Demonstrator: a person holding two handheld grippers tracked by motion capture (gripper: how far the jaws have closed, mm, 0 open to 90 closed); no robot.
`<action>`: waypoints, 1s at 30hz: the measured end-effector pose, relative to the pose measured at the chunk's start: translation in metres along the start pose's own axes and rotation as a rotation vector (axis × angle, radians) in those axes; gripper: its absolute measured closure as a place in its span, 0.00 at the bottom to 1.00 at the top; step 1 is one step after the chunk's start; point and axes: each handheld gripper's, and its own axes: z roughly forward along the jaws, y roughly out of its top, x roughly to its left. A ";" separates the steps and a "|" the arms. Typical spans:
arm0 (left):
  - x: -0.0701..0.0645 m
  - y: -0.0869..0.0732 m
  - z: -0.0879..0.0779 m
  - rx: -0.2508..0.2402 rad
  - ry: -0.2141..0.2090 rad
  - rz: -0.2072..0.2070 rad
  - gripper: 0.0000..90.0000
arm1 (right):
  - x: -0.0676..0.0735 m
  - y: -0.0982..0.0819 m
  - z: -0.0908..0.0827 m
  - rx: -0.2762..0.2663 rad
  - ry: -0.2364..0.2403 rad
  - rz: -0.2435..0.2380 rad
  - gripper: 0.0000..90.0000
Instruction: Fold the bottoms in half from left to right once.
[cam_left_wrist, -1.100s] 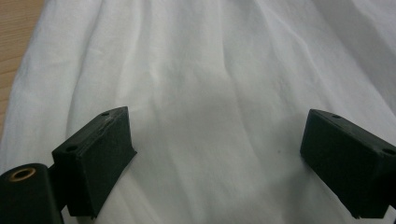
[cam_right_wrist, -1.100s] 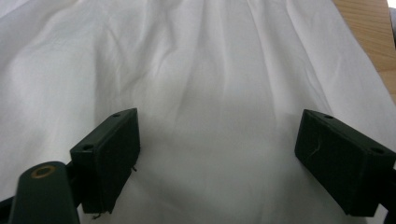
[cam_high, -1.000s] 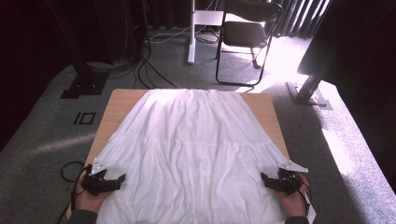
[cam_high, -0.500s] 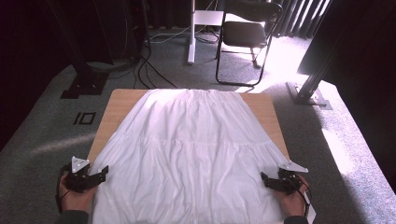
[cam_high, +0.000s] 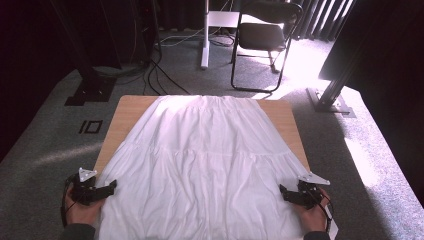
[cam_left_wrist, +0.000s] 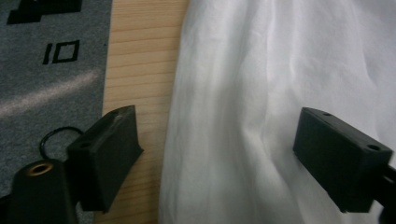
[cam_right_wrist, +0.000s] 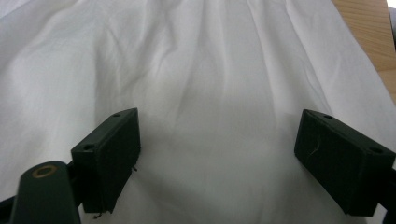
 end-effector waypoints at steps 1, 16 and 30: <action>0.002 0.001 -0.002 0.003 0.000 -0.002 0.28 | 0.000 0.000 0.000 0.000 0.000 0.000 0.15; 0.052 0.001 -0.028 0.015 0.178 -0.048 0.98 | 0.000 -0.001 -0.001 -0.004 0.001 -0.001 0.18; 0.041 0.027 -0.072 -0.177 -0.075 -0.036 0.98 | 0.001 -0.001 -0.002 -0.009 0.005 -0.006 0.20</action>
